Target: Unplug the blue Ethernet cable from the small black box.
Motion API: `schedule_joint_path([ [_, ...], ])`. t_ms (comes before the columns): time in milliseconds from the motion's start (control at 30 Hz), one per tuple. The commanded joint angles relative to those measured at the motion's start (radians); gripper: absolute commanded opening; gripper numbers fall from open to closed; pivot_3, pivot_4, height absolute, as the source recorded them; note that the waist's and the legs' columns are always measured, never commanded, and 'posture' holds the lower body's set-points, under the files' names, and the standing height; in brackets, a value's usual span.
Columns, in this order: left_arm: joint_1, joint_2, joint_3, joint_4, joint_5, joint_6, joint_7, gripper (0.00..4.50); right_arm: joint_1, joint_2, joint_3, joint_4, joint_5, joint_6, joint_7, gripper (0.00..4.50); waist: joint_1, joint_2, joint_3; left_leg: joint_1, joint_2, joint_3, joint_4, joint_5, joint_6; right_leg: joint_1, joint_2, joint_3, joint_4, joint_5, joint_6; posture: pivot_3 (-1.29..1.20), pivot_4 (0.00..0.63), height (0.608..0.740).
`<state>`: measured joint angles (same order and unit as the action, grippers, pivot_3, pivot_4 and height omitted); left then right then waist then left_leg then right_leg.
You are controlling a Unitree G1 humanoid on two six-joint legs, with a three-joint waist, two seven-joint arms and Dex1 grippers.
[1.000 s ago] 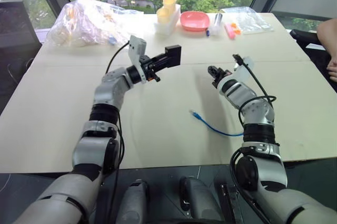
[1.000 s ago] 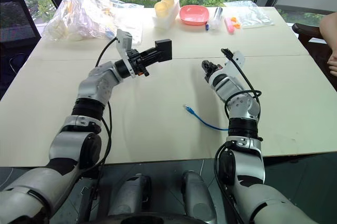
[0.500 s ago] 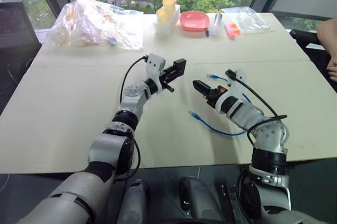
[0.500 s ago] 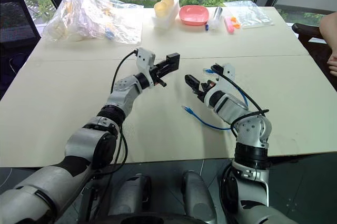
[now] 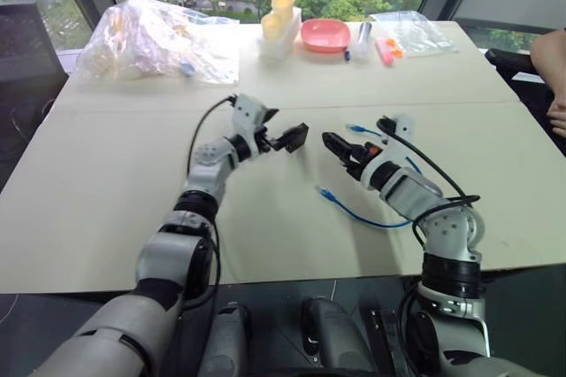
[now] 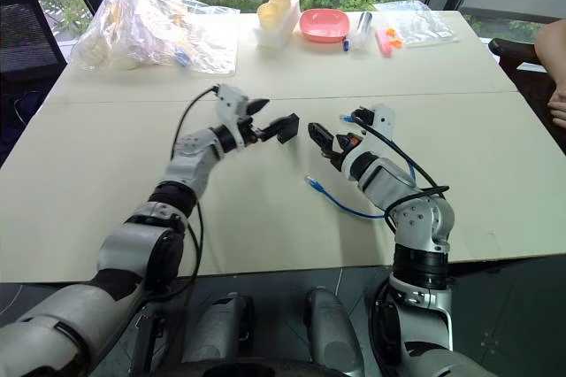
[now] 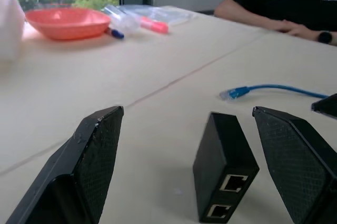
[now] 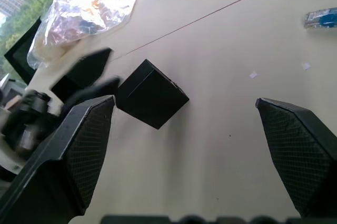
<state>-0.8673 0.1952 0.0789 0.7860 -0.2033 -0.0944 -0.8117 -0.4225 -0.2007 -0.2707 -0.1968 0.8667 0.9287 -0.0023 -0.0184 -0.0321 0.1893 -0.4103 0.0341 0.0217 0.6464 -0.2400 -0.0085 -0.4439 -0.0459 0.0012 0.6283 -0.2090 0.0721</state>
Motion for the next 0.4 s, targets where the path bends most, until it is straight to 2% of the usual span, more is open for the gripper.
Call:
schedule_joint_path([
  [33, 0.121, 0.085, 0.017, -0.418, -0.117, 0.284, -0.017, 4.19, 0.052, -0.068, 0.004, -0.114, 0.011, -0.048, 0.139, 4.5, 0.0, 0.0, 0.0, 0.0, 0.0, 0.0, 0.0, 0.0, 0.0, 0.0, 0.0, 0.0, 0.0, 0.0, 0.0, 0.0, 0.15, 0.74],
  [133, 0.298, 0.212, 0.023, -0.735, -0.218, 0.565, -0.027, 4.19, 0.133, -0.151, 0.017, -0.172, -0.026, -0.103, 0.25, 4.5, -0.004, 0.001, -0.001, 0.001, 0.0, 0.001, -0.001, -0.001, 0.001, 0.001, -0.001, 0.001, -0.001, -0.001, 0.001, 0.0, 0.15, 0.74],
  [233, 0.509, 0.317, 0.107, -0.966, -0.316, 0.766, 0.028, 4.19, 0.26, -0.328, 0.061, -0.246, -0.101, -0.155, 0.428, 4.5, -0.001, 0.002, 0.0, 0.002, 0.0, 0.001, 0.0, -0.001, 0.001, 0.001, -0.001, 0.001, -0.001, -0.003, -0.002, 0.0, 0.15, 0.74],
  [300, 0.587, 0.343, 0.132, -1.05, -0.344, 0.817, 0.057, 4.19, 0.3, -0.369, 0.065, -0.257, -0.115, -0.18, 0.472, 4.5, 0.003, 0.002, 0.0, 0.002, 0.0, 0.0, 0.0, -0.001, 0.001, 0.001, -0.002, 0.001, -0.001, -0.003, -0.003, 0.0, 0.15, 0.74],
  [400, 0.69, 0.356, 0.14, -1.152, -0.333, 0.827, 0.106, 4.19, 0.327, -0.363, 0.059, -0.247, -0.14, -0.222, 0.481, 4.5, 0.005, 0.002, 0.0, 0.002, 0.001, 0.0, 0.002, -0.001, 0.0, 0.003, -0.001, 0.0, -0.003, -0.004, -0.004, 0.0, 0.15, 0.74],
])
